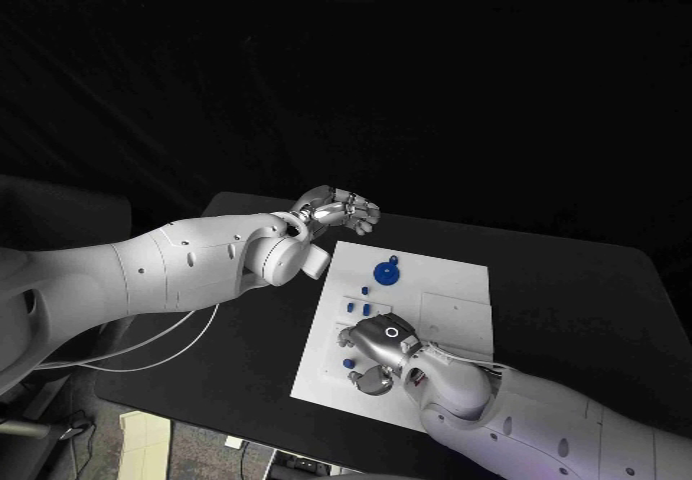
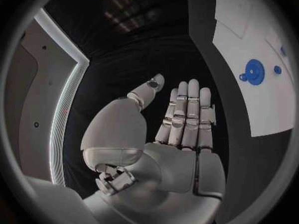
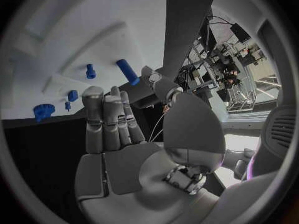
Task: Assemble the parts on the task board
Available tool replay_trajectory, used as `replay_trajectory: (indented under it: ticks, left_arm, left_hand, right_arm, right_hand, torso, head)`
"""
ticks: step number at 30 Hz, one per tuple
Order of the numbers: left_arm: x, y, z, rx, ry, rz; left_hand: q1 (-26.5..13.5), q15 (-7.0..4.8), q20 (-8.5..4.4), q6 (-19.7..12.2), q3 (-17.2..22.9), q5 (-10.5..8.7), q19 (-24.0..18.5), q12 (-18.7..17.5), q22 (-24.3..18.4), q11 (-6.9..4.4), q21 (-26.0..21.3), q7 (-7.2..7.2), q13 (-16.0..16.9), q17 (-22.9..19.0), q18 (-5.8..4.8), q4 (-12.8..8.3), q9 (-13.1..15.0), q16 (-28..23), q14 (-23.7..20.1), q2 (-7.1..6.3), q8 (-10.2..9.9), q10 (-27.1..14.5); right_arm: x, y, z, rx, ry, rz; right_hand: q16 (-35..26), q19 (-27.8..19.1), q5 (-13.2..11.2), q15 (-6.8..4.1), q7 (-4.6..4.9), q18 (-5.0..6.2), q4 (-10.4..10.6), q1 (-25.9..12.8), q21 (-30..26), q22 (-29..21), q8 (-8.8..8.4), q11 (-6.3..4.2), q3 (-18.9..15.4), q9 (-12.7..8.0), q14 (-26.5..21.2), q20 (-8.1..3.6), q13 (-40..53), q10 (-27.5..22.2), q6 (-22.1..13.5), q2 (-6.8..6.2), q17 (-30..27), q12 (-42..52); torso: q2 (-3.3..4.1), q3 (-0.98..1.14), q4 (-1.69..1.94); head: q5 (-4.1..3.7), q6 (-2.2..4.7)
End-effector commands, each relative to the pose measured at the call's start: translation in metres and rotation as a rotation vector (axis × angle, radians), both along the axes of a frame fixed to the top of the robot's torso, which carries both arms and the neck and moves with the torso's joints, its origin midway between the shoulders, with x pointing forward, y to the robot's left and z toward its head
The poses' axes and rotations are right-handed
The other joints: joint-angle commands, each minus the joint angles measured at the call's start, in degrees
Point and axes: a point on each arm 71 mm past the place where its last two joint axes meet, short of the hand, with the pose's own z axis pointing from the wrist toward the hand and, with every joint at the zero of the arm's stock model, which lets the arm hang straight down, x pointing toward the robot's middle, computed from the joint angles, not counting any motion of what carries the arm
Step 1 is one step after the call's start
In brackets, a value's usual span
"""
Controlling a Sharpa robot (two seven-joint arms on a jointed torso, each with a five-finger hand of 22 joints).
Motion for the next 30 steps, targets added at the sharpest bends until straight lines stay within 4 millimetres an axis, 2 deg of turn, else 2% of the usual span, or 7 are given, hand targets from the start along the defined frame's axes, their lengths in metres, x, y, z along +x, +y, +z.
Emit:
replay_trajectory:
  ticks: [1, 10, 21, 25, 26, 28, 30]
  left_arm:
    - [0.000, -0.001, 0.001, -0.012, -0.006, -0.012]
    - [0.000, 0.002, 0.001, -0.010, -0.007, -0.007]
    - [0.002, 0.012, -0.001, -0.004, -0.005, 0.014]
    - [0.001, 0.012, -0.005, -0.005, 0.002, 0.013]
    - [0.001, 0.011, -0.007, -0.006, 0.005, 0.011]
    - [0.000, 0.011, -0.009, -0.006, 0.010, 0.010]
    - [-0.001, 0.011, -0.011, -0.007, 0.015, 0.010]
  left_hand:
    - [-0.2, 0.25, 0.08, -0.4, -0.1, -0.11, -0.1, -0.1, 0.1, 0.03, -0.3, -0.14, -0.1, 0.1, 0.80, 0.1, -0.1, -0.4, 0.3, -0.11, 0.3, -0.5]
    - [-0.2, 0.25, 0.08, -0.4, -0.1, -0.11, -0.1, -0.1, 0.1, 0.03, -0.3, -0.14, -0.1, 0.1, 0.80, 0.1, -0.1, -0.4, 0.3, -0.09, 0.4, -0.5]
    - [-0.2, 0.25, 0.09, -0.4, -0.1, -0.12, -0.1, -0.1, 0.1, 0.02, -0.3, -0.14, -0.1, 0.2, 0.80, 0.1, -0.1, -0.4, 0.4, -0.07, 0.4, -0.5]
    - [-0.3, 0.25, 0.10, -0.4, -0.1, -0.12, -0.1, -0.1, 0.1, 0.01, -0.3, -0.14, -0.1, 0.3, 0.79, 0.1, -0.1, -0.5, 0.4, -0.07, 0.4, -0.4]
    - [-0.3, 0.25, 0.10, -0.4, -0.1, -0.12, -0.1, -0.1, 0.1, 0.01, -0.3, -0.14, -0.1, 0.3, 0.79, 0.1, -0.1, -0.5, 0.4, -0.07, 0.4, -0.4]
    - [-0.3, 0.25, 0.10, -0.4, -0.2, -0.12, -0.1, -0.1, 0.1, 0.01, -0.3, -0.14, -0.1, 0.3, 0.79, 0.2, -0.1, -0.5, 0.4, -0.05, 0.4, -0.4]
    - [-0.4, 0.25, 0.10, -0.4, -0.2, -0.12, -0.1, -0.1, 0.1, 0.01, -0.3, -0.14, -0.1, 0.3, 0.79, 0.2, -0.1, -0.5, 0.4, -0.05, 0.4, -0.4]
  right_arm:
    - [0.000, -0.002, 0.010, 0.067, -0.015, -0.005]
    - [0.017, -0.033, 0.056, 0.228, 0.073, -0.084]
    - [0.072, -0.147, 0.079, 0.216, 0.451, -0.417]
    - [0.074, -0.174, 0.073, 0.176, 0.539, -0.500]
    - [0.074, -0.178, 0.071, 0.167, 0.556, -0.517]
    - [0.072, -0.183, 0.067, 0.127, 0.593, -0.540]
    - [0.070, -0.189, 0.063, 0.092, 0.624, -0.581]
  right_hand:
    - [-0.2, -0.5, 0.2, 0.44, 0.11, 6.67, 0.0, 0.0, -0.4, 0.4, -0.31, -0.06, -0.5, -0.1, -0.2, 0.12, -0.2, -0.5, -0.4, -0.58, -0.1, -0.1]
    - [-0.2, -0.3, 0.6, -0.18, -0.56, 6.67, 1.3, 0.4, -0.7, 0.3, 0.94, -0.71, 0.5, 0.3, -0.1, 0.38, -0.4, 1.7, 1.3, -0.38, -0.5, 1.3]
    - [1.0, 1.3, 1.1, -4.48, -2.17, 6.67, 6.3, -3.7, 0.0, 0.7, 1.68, -5.12, -2.3, 0.8, 1.0, -1.29, 7.5, 12.6, 2.0, 2.78, 0.1, 12.1]
    - [1.2, 1.7, -0.2, -6.87, -4.59, 6.67, 6.1, -4.4, 0.1, 0.6, 3.17, -7.56, -4.8, 2.6, 0.8, -1.95, 21.2, 11.3, 4.0, 3.68, 0.6, 28.4]
    - [1.2, 1.8, 0.6, -5.02, -3.59, 6.66, 6.3, -3.8, 0.0, 0.7, 2.92, -5.99, -3.9, 3.2, 1.4, -2.11, 29.1, 4.6, 3.6, 3.55, 0.7, 36.2]
    - [1.4, 1.9, 0.6, -6.95, -4.49, 6.67, 8.0, -5.8, 0.3, 0.9, 3.12, -7.63, -4.3, 3.7, 1.3, -1.89, 35.6, 6.5, 4.1, 3.76, 0.9, 44.9]
    - [3.2, 2.3, 0.1, -7.18, -4.73, 6.67, 9.3, -6.6, 1.1, 1.3, 3.49, -7.88, -3.6, 4.6, 1.8, -2.20, 42.7, 4.4, 4.7, 4.75, 2.3, 53.3]
  torso:
    - [-0.01, 0.02, 0.01]
    - [-0.06, 0.09, -0.16]
    - [-0.72, 0.43, -0.84]
    - [-1.06, 0.62, -1.14]
    - [-1.11, 0.67, -1.16]
    - [-1.27, 0.81, -1.22]
    - [-1.43, 1.01, -1.32]
  head:
    - [-0.13, 0.15]
    - [-0.64, 0.81]
    - [-2.90, 1.62]
    - [-4.06, 2.08]
    - [-4.28, 2.14]
    - [-4.73, 2.09]
    - [-5.30, 2.01]
